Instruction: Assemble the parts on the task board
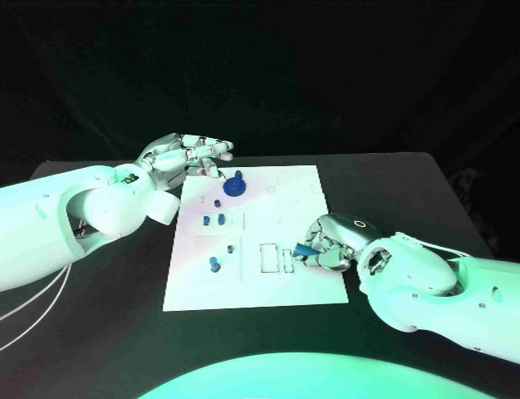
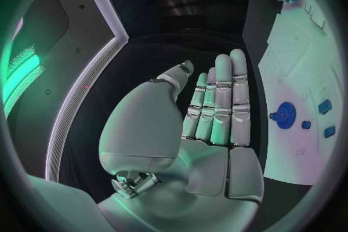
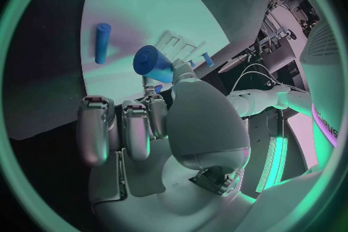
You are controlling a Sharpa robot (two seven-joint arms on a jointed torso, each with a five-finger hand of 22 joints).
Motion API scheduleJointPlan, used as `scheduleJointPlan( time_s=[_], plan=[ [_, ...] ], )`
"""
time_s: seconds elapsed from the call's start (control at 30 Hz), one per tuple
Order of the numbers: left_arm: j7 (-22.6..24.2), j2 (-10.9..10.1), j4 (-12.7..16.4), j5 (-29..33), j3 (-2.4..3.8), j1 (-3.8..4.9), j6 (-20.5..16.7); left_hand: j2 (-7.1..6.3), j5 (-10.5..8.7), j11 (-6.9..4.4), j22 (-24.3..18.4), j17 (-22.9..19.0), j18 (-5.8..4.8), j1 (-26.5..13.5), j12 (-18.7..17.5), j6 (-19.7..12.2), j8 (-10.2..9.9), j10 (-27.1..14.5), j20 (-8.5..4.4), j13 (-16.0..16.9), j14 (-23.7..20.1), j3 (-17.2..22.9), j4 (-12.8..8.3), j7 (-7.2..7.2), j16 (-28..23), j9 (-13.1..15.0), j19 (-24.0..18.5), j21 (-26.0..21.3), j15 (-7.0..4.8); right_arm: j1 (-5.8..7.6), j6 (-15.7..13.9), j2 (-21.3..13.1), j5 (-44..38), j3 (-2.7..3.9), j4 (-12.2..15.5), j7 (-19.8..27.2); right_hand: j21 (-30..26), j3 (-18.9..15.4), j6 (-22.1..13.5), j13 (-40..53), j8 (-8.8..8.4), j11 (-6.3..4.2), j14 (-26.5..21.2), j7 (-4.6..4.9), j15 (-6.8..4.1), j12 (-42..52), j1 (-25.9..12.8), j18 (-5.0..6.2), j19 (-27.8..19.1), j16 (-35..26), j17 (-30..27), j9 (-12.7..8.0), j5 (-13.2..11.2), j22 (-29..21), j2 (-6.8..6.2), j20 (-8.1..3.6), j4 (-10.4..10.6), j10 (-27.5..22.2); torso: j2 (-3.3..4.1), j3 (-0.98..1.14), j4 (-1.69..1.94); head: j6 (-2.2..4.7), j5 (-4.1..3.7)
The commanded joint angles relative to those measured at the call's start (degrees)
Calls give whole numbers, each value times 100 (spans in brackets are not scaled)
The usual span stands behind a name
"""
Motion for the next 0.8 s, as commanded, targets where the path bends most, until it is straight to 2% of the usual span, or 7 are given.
scheduleJointPlan(
  time_s=[0.03, 0.13, 0.23, 0.37, 0.47, 0.63, 0.8],
  plan=[
    [46, 18, 0, -15, 2, 3, 103, 59, -21, 1, -5, -8, 92, -2, 16, -28, 27, -57, 3, 10, -22, -37, -3, -6, 22, 9, 55, -31, 29, 36, -457, 65, 147, 6, 15, 81, 35, 98, 293, 397, 212, -44, 596, -278, -41, 29, -24, -60, 442, 22, 1461, 233, 27, 1097, 34, -44, 12, 74, 0, 1, 1, 24, 18],
    [48, 21, 8, -15, 2, 2, 104, 59, -21, 1, -5, -8, 92, -2, 16, -28, 27, -57, 3, 10, -22, -37, -3, -6, 22, 9, 55, -31, 29, 53, -450, 166, 285, 9, -31, 100, 55, 119, 306, 422, 227, -52, 598, -289, -49, 47, -36, -64, 447, 28, 1469, 249, 37, 1109, 42, -52, 28, 94, 12, -1, 5, 33, 8],
    [49, 21, 16, -15, 2, 2, 109, 59, -21, 1, -5, -8, 92, -2, 16, -28, 27, -57, 3, 10, -22, -37, -3, -6, 22, 9, 55, -31, 29, 59, -402, 313, 417, 10, -123, 105, 70, 138, 321, 439, 245, -61, 599, -298, -58, 56, -65, -67, 449, 32, 1475, 268, 40, 1119, 51, -60, 57, 110, 9, 3, -2, 45, 37],
    [48, 27, 18, -15, 2, 2, 111, 59, -21, 1, -5, -8, 92, -2, 16, -28, 27, -57, 3, 10, -22, -37, -3, -6, 22, 9, 55, -31, 29, 55, -310, 514, 548, 10, -255, 84, 121, 165, 347, 485, 286, -73, 605, -315, -70, 82, -220, -78, 459, 50, 1500, 318, 40, 1152, 89, -70, 180, 151, 15, 7, 5, 42, 53],
    [45, 33, 21, -15, 2, 2, 114, 73, -21, 2, -13, -9, 91, 2, 22, -32, 29, -63, 3, 10, -24, -42, 5, -4, 24, 10, 61, -40, 30, 50, -109, 673, 667, 9, -387, 52, 221, 187, 385, 572, 338, -84, 607, -331, -79, 148, -355, -98, 479, 54, 1505, 368, 15, 1210, 127, -77, 249, 213, 14, 1, 9, 42, 61],
    [43, 36, 27, -16, 2, 2, 116, 77, -21, 3, -15, -9, 91, 2, 23, -32, 30, -65, 3, 10, -24, -43, 8, -4, 24, 10, 62, -42, 31, 17, 164, 886, 867, 4, -575, 16, 374, 232, 436, 674, 415, -105, 607, -359, -97, 228, -485, -129, 509, 54, 1505, 435, -35, 1296, 195, -87, 251, 285, 19, 8, -1, 46, 89],
    [40, 35, 31, -16, 2, 2, 116, 77, -21, 3, -15, -9, 91, 2, 23, -32, 30, -65, 3, 10, -24, -43, 8, -4, 24, 10, 62, -42, 31, -11, 178, 992, 857, 2, -674, -110, 452, 257, 468, 743, 475, -121, 607, -378, -112, 283, -583, -145, 525, 54, 1505, 486, -47, 1339, 226, -99, 258, 335, 12, 7, -10, 28, 116]
  ],
)
